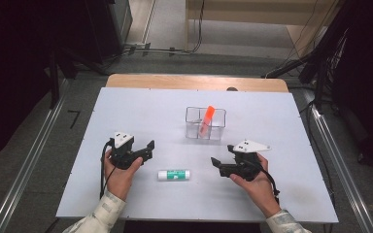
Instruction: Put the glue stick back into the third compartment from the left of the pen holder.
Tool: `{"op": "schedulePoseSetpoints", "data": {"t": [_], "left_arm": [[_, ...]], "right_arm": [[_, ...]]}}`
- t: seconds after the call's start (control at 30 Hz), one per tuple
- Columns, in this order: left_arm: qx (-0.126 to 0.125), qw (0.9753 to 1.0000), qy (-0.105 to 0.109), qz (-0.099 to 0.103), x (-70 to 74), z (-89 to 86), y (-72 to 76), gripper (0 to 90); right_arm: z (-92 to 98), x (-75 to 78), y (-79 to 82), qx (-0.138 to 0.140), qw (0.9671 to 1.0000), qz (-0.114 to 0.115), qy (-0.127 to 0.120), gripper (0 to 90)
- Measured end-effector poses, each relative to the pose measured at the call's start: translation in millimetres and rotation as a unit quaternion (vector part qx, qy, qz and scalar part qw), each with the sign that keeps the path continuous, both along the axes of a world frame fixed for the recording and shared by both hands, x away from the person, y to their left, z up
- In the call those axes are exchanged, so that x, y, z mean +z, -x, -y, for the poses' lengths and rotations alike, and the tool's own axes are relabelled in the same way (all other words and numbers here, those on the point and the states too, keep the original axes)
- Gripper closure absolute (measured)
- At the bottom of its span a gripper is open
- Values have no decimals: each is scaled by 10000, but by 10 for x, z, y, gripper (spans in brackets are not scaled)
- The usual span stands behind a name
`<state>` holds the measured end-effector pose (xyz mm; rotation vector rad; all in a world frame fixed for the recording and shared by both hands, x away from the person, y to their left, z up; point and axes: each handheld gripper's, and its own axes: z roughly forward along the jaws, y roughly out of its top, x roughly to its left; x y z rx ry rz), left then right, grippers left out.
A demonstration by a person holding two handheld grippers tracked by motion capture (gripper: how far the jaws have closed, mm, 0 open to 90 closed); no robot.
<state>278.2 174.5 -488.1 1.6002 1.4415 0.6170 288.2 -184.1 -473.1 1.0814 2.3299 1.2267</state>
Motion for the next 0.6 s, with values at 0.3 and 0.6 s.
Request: {"op": "schedulePoseSetpoints", "data": {"t": [0.3, 0.6], "left_arm": [[-4, 10000, -9, -11, -5, -3, -4, 203], [18, 10000, -17, -16, -10, -15, -9, 203]], "right_arm": [[-143, -42, 29, 219, 9997, -98, 16, 197], [-253, -63, 49, 363, 9993, -108, 36, 196]]}}
